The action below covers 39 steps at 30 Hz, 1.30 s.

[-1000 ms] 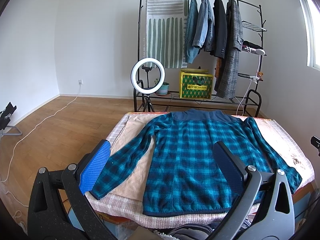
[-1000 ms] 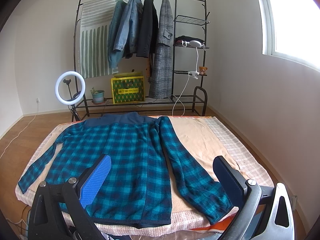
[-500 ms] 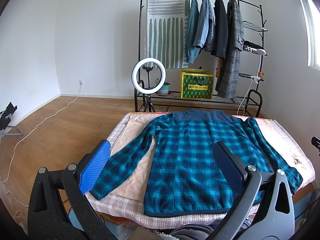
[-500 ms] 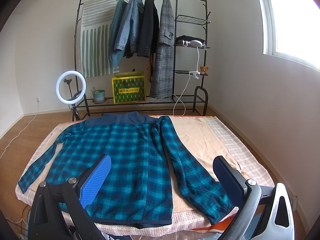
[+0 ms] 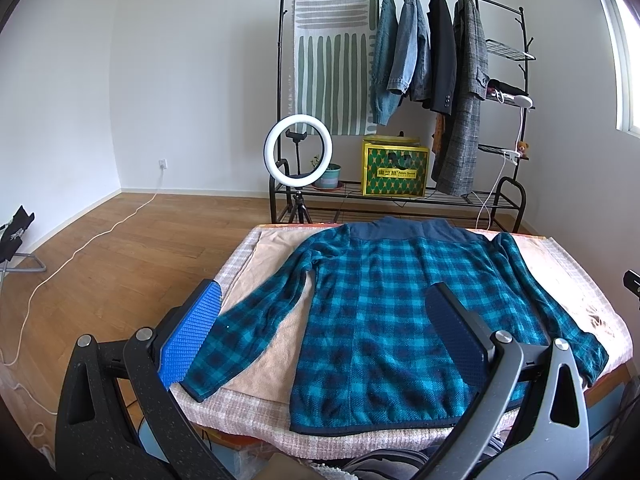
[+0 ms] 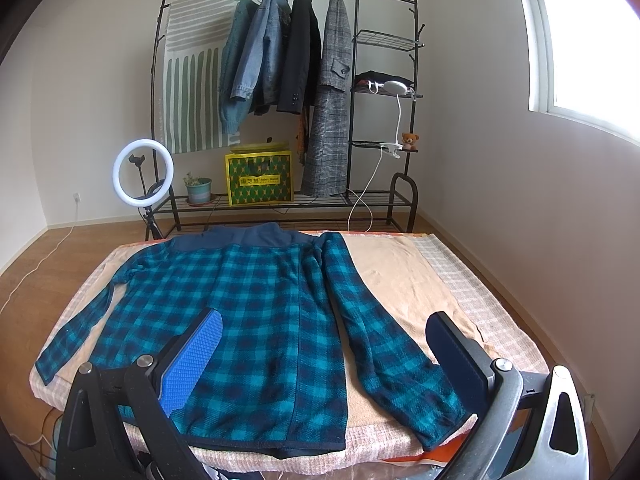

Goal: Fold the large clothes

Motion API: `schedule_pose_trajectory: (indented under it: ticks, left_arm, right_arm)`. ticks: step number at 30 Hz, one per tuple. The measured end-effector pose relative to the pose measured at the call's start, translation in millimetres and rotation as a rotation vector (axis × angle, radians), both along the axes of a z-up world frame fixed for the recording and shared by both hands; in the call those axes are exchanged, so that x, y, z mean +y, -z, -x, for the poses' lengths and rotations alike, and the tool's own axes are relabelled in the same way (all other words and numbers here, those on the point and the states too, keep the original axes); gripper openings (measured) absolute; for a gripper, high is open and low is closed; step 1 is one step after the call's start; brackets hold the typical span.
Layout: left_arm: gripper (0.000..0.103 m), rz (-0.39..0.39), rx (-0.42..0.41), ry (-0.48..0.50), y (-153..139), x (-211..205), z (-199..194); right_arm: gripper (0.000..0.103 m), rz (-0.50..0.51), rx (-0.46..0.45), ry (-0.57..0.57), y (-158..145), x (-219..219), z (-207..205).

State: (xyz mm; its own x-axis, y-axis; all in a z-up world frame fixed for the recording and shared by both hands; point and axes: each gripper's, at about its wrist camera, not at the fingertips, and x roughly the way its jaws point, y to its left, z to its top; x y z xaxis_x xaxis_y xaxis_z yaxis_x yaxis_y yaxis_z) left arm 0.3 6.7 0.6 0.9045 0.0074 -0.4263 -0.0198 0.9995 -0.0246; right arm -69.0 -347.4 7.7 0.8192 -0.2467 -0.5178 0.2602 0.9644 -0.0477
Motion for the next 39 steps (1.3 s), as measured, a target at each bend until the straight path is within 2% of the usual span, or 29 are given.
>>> schedule_pose_trajectory:
  ticks: [13,20,23,28,29,31,32,34,35,37,39]
  left_arm:
    - [0.103,-0.006,0.006,-0.019,4.2,15.4,-3.5]
    - [0.103,-0.049,0.006,-0.036,14.4,25.7,-21.2]
    - [0.103,-0.056,0.001,-0.049,19.6,37.2,-29.4]
    - [0.103,-0.027,0.041,-0.059,43.7,81.4,-55.2]
    - [0.101,-0.021,0.055,-0.064,47.7,88.5,-59.8]
    - [0.091,-0.017,0.1,-0.1,64.6,111.9,-73.3]
    - [0.086,-0.017,0.116,-0.113,72.3,122.0,-78.2]
    - [0.071,-0.016,0.161,-0.156,91.8,147.9,-90.6]
    - [0.069,0.001,0.188,-0.169,101.8,162.2,-97.5]
    - [0.059,0.114,0.257,-0.173,125.7,199.9,-112.5]
    - [0.055,0.216,0.313,-0.191,147.7,231.7,-123.4]
  right_arm:
    - [0.103,0.019,-0.006,-0.018,0.1,8.3,-13.9]
    - [0.103,0.052,-0.014,-0.037,-0.3,16.9,-38.4]
    - [0.103,0.072,-0.021,-0.042,-1.0,18.0,-52.6]
    - [0.103,0.085,-0.025,-0.097,1.8,21.4,-85.2]
    - [0.103,0.087,-0.04,-0.115,3.9,20.3,-91.3]
    - [0.103,0.099,-0.056,-0.135,7.0,18.4,-103.0]
    - [0.103,0.104,-0.055,-0.14,9.3,16.8,-109.2]
    - [0.103,0.104,-0.032,-0.135,13.7,11.2,-125.4]
    - [0.103,0.096,-0.021,-0.132,15.1,8.1,-131.7]
    - [0.1,0.046,-0.007,-0.152,16.6,3.0,-143.1]
    - [0.095,-0.01,0.01,-0.181,15.8,3.7,-153.1]
